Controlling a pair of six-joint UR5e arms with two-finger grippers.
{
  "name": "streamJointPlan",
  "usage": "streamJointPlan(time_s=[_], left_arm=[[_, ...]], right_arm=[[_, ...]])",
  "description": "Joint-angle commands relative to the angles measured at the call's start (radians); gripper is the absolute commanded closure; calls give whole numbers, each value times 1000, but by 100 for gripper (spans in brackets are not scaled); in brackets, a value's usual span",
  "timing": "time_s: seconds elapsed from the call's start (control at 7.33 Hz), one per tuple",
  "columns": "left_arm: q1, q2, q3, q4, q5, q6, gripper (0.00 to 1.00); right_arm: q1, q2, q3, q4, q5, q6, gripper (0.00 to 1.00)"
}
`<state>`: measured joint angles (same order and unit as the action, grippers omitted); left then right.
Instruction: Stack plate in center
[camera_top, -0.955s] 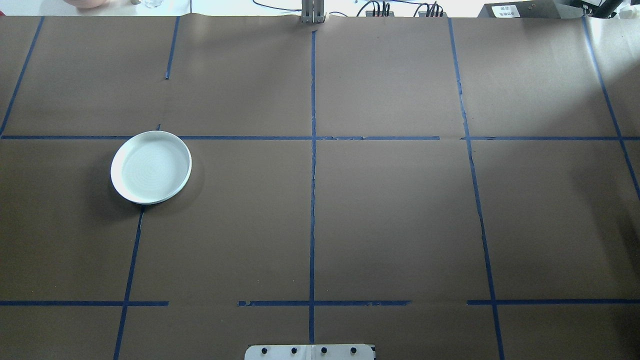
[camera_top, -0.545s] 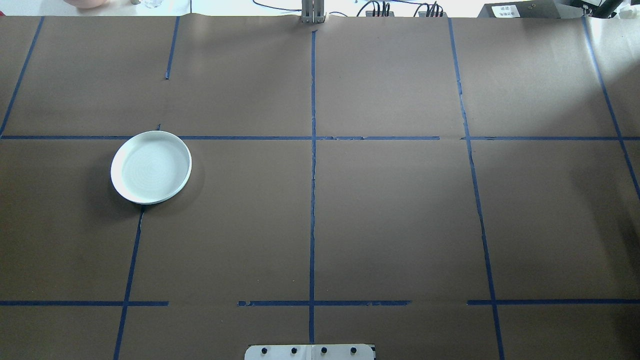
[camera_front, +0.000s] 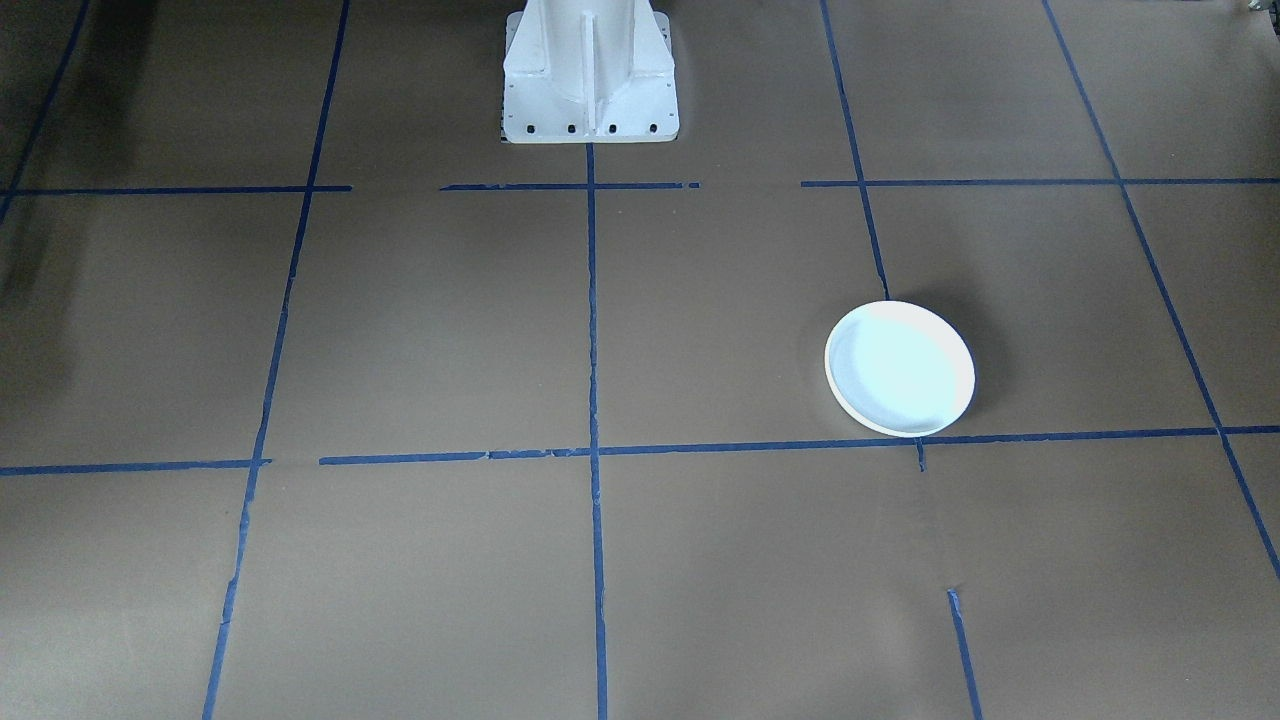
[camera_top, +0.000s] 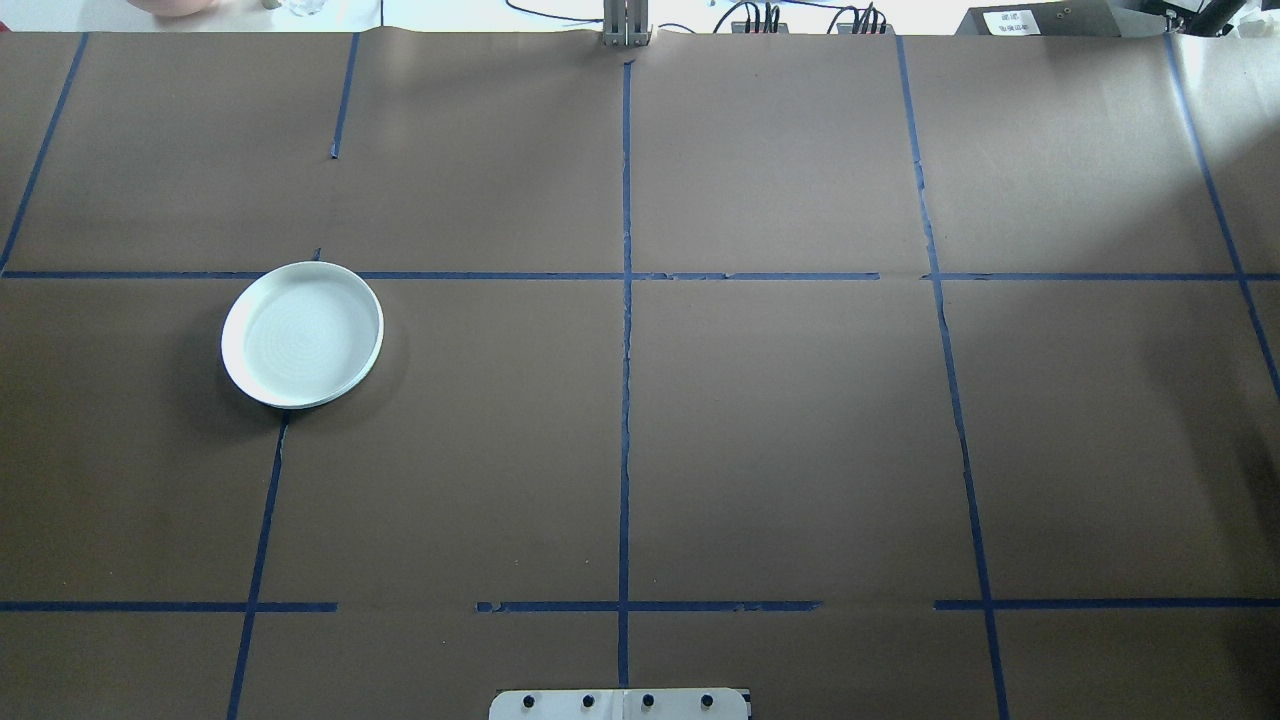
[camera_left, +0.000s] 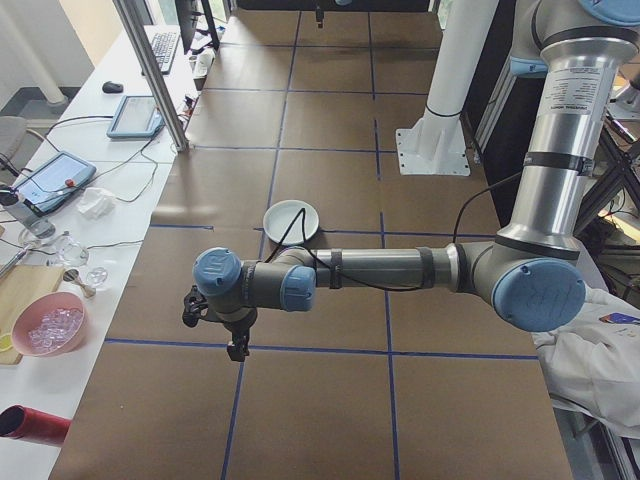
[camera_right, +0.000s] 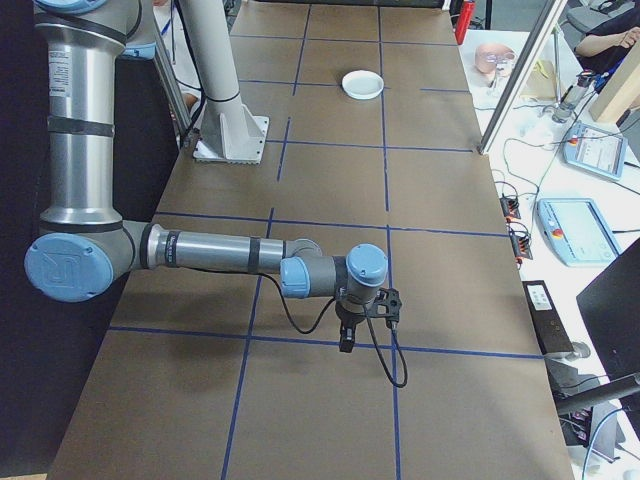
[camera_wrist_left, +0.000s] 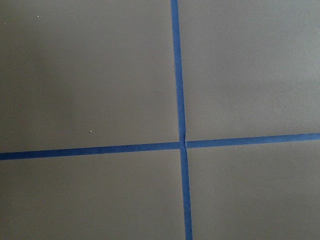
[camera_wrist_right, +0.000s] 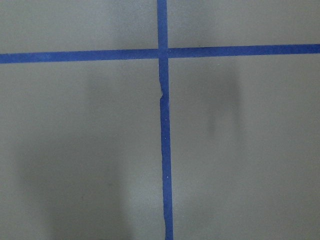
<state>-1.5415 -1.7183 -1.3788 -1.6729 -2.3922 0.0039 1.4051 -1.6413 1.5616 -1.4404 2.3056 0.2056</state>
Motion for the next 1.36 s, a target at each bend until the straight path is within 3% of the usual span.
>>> streamJointPlan(time_s=[0.0, 1.23], left_arm=[[0, -3, 0, -5, -2, 1, 0], [4, -14, 6, -18, -2, 2, 0]], right_arm=[[0, 0, -2, 0, 0, 0, 0], [0, 0, 0, 0, 0, 0, 0]])
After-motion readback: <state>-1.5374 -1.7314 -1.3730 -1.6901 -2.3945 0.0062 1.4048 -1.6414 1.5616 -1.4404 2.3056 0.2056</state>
